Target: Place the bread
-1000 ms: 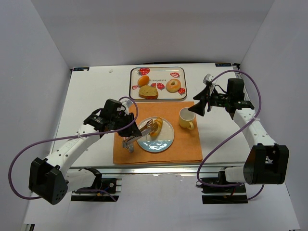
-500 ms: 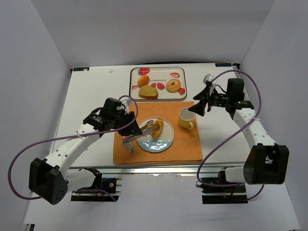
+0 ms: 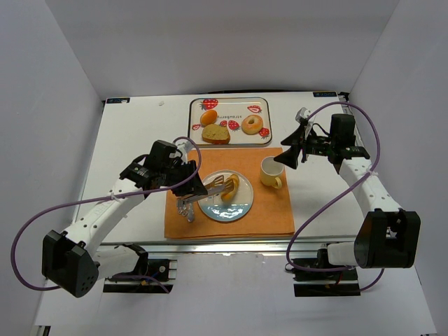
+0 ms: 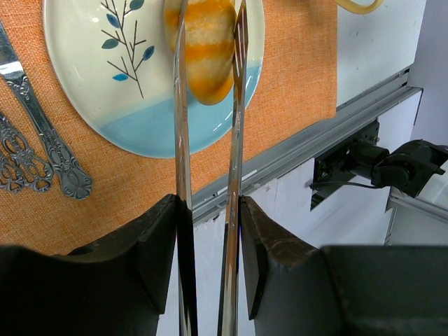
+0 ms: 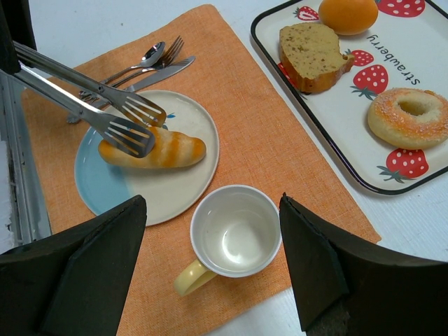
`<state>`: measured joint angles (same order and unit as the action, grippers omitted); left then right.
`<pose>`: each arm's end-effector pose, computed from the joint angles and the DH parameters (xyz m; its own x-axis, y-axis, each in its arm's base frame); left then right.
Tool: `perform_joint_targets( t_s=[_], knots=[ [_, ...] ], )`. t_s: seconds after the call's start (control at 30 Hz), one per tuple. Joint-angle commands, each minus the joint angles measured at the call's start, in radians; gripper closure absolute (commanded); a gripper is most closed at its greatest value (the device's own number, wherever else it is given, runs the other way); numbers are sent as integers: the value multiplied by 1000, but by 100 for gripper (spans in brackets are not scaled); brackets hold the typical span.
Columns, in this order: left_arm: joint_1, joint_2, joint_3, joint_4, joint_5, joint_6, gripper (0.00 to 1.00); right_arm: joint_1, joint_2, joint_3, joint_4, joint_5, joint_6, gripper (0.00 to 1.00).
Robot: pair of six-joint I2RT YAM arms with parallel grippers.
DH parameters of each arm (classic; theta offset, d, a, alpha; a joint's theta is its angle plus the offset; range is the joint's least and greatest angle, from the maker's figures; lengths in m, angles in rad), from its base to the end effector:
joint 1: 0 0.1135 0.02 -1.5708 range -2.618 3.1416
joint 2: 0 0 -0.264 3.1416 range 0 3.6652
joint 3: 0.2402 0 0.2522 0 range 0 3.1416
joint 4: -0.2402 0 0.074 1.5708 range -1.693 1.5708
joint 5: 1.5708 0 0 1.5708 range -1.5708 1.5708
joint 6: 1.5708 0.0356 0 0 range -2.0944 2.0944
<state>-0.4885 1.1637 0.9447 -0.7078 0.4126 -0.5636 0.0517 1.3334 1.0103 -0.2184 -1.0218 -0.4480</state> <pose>0.1978 -0.1213 0.2760 -0.9402 -0.0545 -0.3362 0.1659 0.7888 -0.5918 0.2866 0.0452 0.3015 -0.1360 -0.2334 -0.9628 -0.9053 0.4241 0.0251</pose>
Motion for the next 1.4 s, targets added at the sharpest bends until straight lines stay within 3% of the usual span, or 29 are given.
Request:
perform_joint_targets(
  t_s=[0.0, 1.37],
  knots=[
    [-5, -12, 39, -2, 35, 14, 51, -6, 1, 33, 13, -29, 2, 19],
    [-5, -18, 42, -18, 34, 16, 46, -6, -5, 25, 14, -32, 0, 19]
  ],
)
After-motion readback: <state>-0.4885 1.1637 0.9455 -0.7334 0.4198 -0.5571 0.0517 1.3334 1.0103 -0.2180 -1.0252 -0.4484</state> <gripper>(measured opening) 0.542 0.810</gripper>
